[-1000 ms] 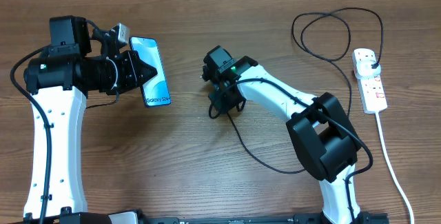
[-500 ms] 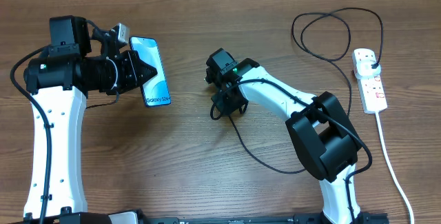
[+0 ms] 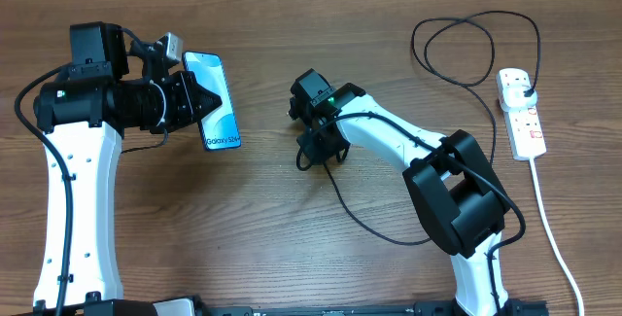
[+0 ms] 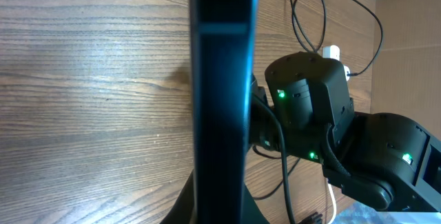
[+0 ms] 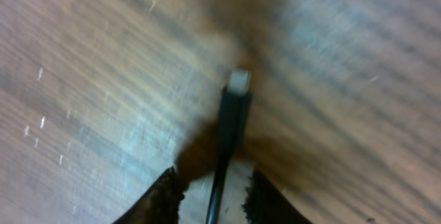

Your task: Plug charger to phone and switch on socket

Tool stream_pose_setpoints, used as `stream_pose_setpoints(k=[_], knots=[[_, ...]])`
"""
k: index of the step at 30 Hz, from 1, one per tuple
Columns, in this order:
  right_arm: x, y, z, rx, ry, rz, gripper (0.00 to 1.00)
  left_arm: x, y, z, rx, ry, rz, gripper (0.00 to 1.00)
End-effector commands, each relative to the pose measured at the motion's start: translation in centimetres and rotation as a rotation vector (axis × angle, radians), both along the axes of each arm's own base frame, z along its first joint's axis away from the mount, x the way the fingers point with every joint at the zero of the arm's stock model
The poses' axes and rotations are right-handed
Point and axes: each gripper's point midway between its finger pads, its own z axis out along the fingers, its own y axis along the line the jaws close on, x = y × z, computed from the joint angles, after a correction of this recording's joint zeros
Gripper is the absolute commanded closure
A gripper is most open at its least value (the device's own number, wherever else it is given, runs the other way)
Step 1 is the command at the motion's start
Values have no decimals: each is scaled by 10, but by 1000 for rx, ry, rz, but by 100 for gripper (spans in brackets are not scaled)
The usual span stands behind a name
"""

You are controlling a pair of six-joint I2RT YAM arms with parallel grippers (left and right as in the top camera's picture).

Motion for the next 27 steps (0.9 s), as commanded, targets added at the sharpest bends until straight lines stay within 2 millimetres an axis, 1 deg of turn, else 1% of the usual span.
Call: stream_pose_setpoints(k=[1, 7, 8, 13, 16, 21, 24, 25, 27], knots=[[3, -10, -14, -45, -21, -16, 76, -1, -5, 13, -30, -32, -10, 96], [10, -5, -13, -24, -49, -16, 77, -2, -5, 12, -30, -27, -10, 96], [10, -5, -13, -24, -49, -17, 80, -2, -5, 12, -30, -25, -10, 96], [6, -7, -14, -35, -33, -15, 87, -3, -5, 12, -30, -24, -10, 96], [5, -6, -14, -30, -26, -14, 96, -3, -5, 12, -30, -25, -10, 96], [5, -2, -9, 6, -15, -15, 96, -1, -6, 15, -40, -41, -16, 96], [0, 6, 11, 116, 41, -39, 96, 1, -11, 25, -67, -91, -45, 96], [-3, 12, 25, 190, 71, -38, 96, 0, -12, 29, -72, -107, -50, 96], [-11, 21, 58, 347, 135, -34, 96, -1, -15, 38, -80, -143, -59, 96]])
